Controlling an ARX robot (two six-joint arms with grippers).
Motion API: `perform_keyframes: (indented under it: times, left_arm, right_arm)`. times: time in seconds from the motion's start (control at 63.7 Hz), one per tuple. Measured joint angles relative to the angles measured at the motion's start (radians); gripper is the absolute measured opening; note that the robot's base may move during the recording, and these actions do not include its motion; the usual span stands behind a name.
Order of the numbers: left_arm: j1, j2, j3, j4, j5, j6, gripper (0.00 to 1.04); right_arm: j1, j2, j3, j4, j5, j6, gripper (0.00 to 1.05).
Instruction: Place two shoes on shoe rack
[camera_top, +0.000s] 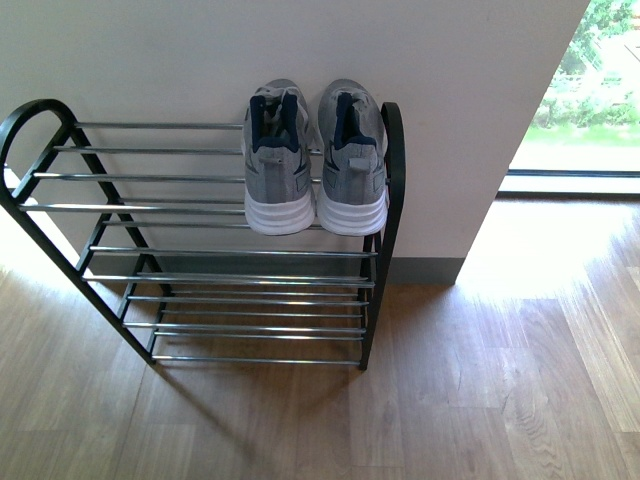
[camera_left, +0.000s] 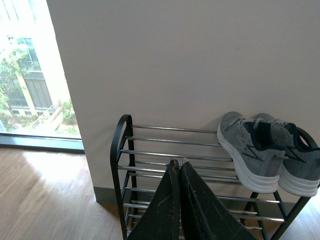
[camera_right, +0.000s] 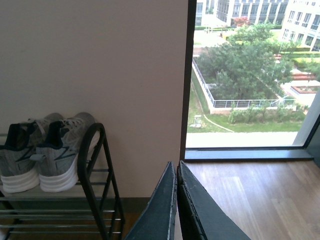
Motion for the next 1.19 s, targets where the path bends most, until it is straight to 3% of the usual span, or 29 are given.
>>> perform_keyframes:
  times: [0.314, 0.848, 1.193]
  left_arm:
    - [0.000, -0.001, 0.000, 0.000, 0.000, 0.000, 0.05]
    - [0.000, -0.002, 0.000, 0.000, 0.000, 0.000, 0.96]
    - [0.000, -0.002, 0.000, 0.000, 0.000, 0.002, 0.95]
  right_arm:
    - [0.000, 0.000, 0.000, 0.000, 0.000, 0.000, 0.05]
    - [0.000, 0.000, 0.000, 0.000, 0.001, 0.000, 0.95]
    - [0.000, 0.000, 0.000, 0.000, 0.000, 0.000, 0.96]
